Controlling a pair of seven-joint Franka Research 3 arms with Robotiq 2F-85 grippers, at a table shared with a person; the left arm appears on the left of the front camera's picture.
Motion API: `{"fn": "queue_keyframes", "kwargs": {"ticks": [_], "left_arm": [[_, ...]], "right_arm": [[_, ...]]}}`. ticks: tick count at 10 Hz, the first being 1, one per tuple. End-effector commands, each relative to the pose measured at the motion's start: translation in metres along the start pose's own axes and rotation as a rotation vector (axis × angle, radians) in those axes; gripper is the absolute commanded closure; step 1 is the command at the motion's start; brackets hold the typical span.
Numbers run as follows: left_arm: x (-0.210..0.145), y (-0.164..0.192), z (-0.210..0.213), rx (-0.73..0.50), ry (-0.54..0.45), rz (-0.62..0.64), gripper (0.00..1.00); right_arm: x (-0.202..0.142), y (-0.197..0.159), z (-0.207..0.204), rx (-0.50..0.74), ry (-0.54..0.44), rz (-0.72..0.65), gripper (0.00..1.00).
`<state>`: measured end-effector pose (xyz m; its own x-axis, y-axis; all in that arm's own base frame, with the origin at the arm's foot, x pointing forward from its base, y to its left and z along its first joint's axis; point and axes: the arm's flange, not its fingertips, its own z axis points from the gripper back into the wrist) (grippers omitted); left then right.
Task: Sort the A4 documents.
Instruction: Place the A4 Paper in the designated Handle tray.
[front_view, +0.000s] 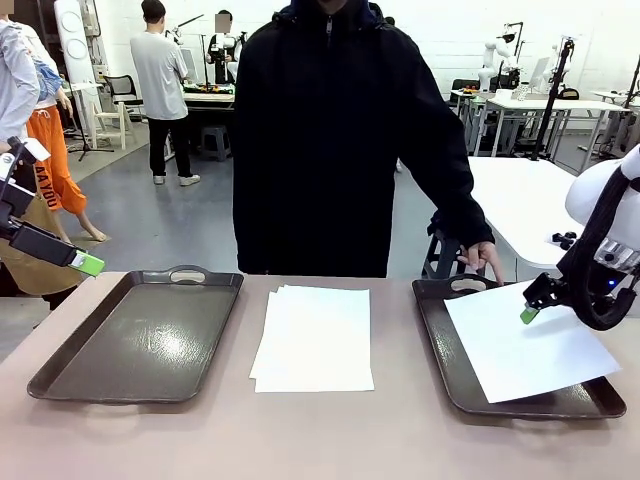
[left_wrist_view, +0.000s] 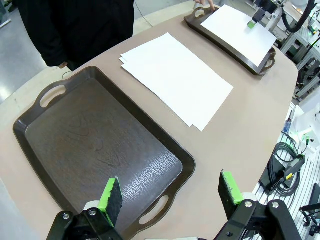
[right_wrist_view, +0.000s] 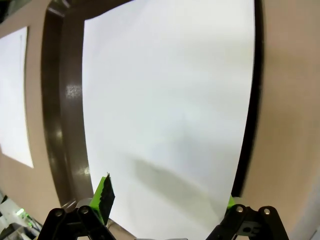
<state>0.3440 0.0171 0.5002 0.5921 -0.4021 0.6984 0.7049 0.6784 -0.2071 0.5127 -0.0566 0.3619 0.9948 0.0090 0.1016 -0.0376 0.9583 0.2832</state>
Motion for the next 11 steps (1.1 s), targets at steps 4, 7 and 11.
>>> {"fn": "queue_keyframes", "kwargs": {"ticks": [4,7,11], "left_arm": [[-0.001,0.003,0.0,-0.019,-0.016,-0.016,0.0],[-0.001,0.003,0.0,-0.019,-0.016,-0.016,0.0],[-0.001,0.003,0.0,-0.019,-0.016,-0.016,0.0]], "right_arm": [[-0.003,0.036,0.001,-0.097,-0.001,0.04,0.0],[-0.001,0.043,-0.004,-0.157,0.053,0.038,0.0],[-0.007,0.029,0.002,-0.255,0.069,-0.031,0.0]]}}
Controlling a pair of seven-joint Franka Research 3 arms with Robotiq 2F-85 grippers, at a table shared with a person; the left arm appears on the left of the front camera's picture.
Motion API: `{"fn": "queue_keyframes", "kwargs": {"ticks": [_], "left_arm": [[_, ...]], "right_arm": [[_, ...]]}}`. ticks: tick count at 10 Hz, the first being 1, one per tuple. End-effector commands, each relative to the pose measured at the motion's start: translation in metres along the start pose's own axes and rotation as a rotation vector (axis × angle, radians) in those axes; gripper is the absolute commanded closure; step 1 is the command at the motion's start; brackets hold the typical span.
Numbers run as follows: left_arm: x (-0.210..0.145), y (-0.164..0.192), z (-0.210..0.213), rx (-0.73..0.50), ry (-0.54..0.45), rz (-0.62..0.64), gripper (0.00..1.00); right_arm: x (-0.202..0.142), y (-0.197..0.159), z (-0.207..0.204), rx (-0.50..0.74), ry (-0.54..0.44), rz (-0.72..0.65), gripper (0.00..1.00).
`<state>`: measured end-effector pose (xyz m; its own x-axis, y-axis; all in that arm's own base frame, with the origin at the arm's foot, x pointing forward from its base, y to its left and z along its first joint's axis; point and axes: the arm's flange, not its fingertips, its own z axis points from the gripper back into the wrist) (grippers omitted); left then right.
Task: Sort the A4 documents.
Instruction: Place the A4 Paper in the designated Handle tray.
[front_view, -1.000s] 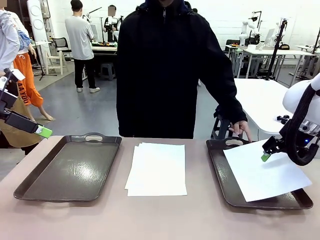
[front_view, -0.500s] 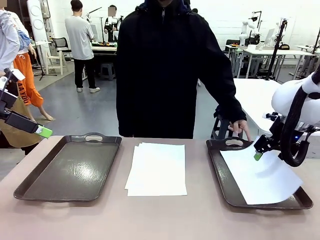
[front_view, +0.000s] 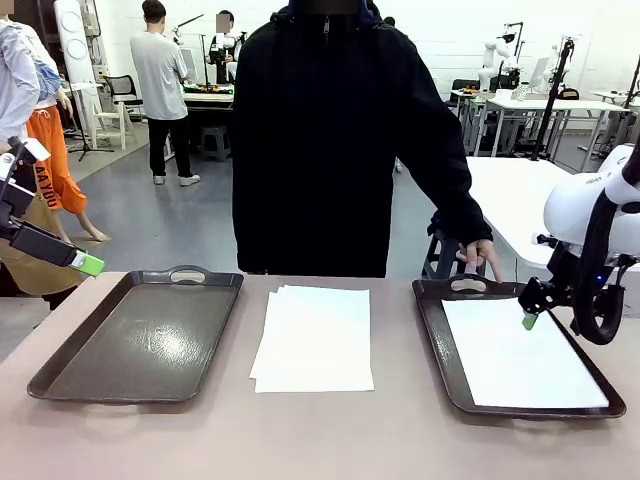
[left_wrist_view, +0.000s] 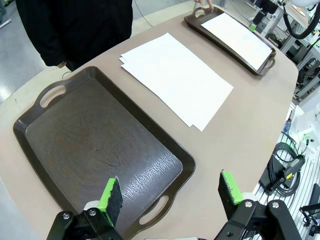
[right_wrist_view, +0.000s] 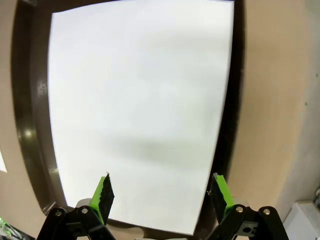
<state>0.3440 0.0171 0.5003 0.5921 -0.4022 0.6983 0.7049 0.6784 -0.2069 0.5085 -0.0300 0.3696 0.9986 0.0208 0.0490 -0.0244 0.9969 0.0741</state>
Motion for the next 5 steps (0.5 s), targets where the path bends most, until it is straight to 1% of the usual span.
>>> {"fn": "queue_keyframes", "kwargs": {"ticks": [1,5], "left_arm": [[-0.0013,0.0035,-0.0003,-0.019,-0.016,-0.016,0.0],[-0.0013,0.0035,-0.0003,-0.019,-0.016,-0.016,0.0]], "right_arm": [[-0.0051,0.0017,0.0029,-0.067,0.021,-0.033,0.0],[-0.0015,0.0037,0.0045,-0.064,0.001,-0.032,0.0]]}}
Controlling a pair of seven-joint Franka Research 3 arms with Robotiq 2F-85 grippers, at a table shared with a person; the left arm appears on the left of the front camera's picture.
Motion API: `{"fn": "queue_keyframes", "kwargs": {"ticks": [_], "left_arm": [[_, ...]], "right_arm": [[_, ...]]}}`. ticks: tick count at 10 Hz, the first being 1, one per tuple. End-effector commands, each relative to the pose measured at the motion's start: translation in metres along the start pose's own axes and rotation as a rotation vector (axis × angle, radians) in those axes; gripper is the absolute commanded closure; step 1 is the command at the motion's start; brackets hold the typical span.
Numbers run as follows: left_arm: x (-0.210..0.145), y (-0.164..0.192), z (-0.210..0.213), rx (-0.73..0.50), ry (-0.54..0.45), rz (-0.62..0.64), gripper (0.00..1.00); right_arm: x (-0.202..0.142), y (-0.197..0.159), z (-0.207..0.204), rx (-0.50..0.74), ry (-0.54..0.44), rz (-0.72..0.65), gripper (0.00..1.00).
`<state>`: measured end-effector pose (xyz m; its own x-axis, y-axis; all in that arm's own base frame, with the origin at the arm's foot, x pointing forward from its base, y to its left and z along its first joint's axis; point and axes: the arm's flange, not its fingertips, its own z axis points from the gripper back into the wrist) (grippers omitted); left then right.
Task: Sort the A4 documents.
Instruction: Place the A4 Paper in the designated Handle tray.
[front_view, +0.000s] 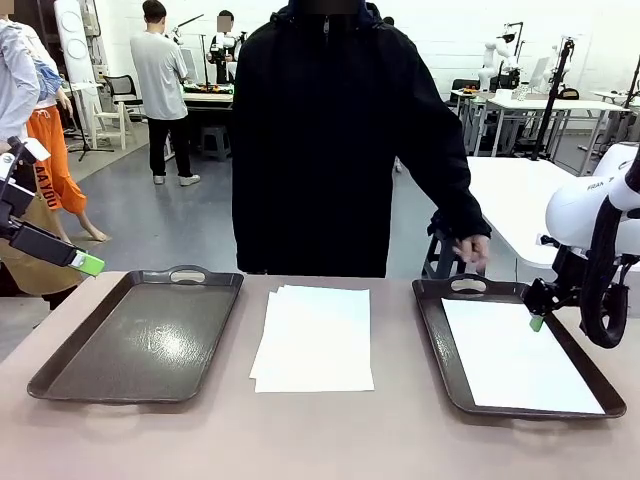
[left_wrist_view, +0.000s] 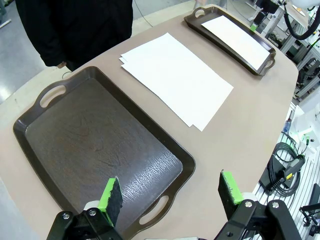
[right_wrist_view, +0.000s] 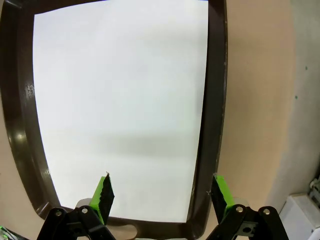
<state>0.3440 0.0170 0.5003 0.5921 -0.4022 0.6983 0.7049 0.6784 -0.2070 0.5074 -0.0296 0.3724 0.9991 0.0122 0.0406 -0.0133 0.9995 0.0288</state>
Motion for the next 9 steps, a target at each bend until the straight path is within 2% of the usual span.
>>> {"fn": "queue_keyframes", "kwargs": {"ticks": [1,3,4,9], "left_arm": [[-0.0013,0.0035,-0.0003,-0.019,-0.016,-0.016,0.0],[-0.0013,0.0035,-0.0003,-0.019,-0.016,-0.016,0.0],[-0.0013,0.0035,-0.0003,-0.019,-0.016,-0.016,0.0],[-0.0013,0.0035,-0.0003,-0.019,-0.016,-0.016,0.0]], "right_arm": [[-0.0001,0.0027,0.0025,-0.006,-0.018,-0.031,0.0],[0.0005,0.0015,0.0032,-0.017,-0.018,-0.067,0.0],[0.0008,-0.0001,0.0014,0.001,-0.006,-0.006,0.0],[0.0008,-0.0001,0.0014,0.001,-0.006,-0.006,0.0]]}}
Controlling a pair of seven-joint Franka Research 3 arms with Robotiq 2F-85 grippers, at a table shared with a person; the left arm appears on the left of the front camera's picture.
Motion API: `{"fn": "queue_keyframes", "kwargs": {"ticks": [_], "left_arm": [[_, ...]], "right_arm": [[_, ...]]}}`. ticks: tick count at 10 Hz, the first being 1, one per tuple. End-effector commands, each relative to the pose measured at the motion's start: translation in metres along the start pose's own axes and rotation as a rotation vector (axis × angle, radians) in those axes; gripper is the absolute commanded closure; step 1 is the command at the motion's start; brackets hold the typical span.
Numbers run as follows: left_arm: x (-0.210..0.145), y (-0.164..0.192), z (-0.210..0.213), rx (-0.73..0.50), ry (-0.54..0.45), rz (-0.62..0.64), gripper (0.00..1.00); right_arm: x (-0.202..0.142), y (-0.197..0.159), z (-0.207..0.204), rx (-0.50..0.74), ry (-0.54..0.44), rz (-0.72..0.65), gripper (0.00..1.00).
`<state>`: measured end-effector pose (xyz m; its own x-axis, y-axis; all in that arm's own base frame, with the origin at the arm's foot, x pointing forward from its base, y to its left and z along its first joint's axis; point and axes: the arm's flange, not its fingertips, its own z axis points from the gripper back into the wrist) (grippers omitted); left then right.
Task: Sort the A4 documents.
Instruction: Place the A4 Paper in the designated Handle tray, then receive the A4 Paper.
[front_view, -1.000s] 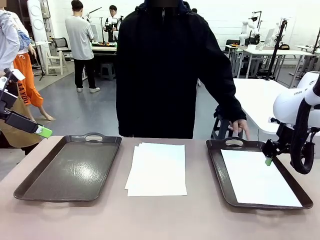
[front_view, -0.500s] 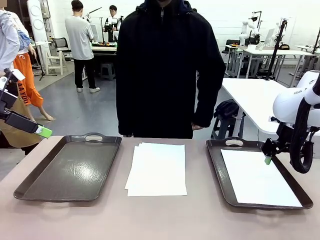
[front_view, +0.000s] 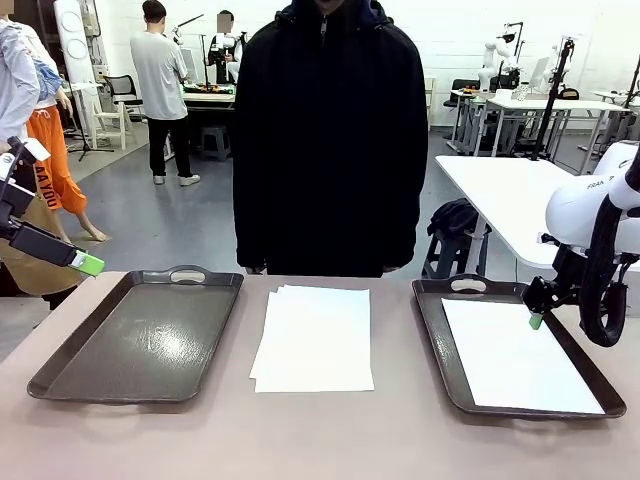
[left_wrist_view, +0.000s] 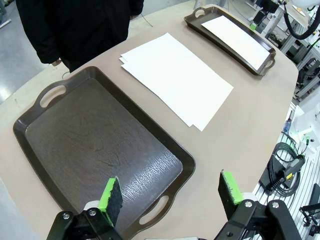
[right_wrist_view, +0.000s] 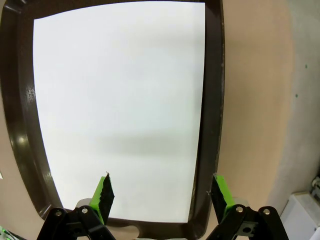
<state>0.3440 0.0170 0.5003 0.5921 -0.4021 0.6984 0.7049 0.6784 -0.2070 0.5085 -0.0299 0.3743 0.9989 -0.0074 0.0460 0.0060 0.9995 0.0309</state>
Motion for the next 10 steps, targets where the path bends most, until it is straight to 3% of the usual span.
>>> {"fn": "queue_keyframes", "kwargs": {"ticks": [1,9,10], "left_arm": [[-0.001,0.003,0.0,-0.019,-0.016,-0.016,0.0],[-0.001,0.003,0.0,-0.019,-0.016,-0.016,0.0],[-0.001,0.003,0.0,-0.019,-0.016,-0.016,0.0]], "right_arm": [[0.0,0.0,-0.001,0.0,0.0,0.013,0.0],[0.0,0.0,0.0,0.0,0.0,0.0,0.0],[-0.007,0.023,0.046,-0.022,-0.159,0.132,0.0]]}}
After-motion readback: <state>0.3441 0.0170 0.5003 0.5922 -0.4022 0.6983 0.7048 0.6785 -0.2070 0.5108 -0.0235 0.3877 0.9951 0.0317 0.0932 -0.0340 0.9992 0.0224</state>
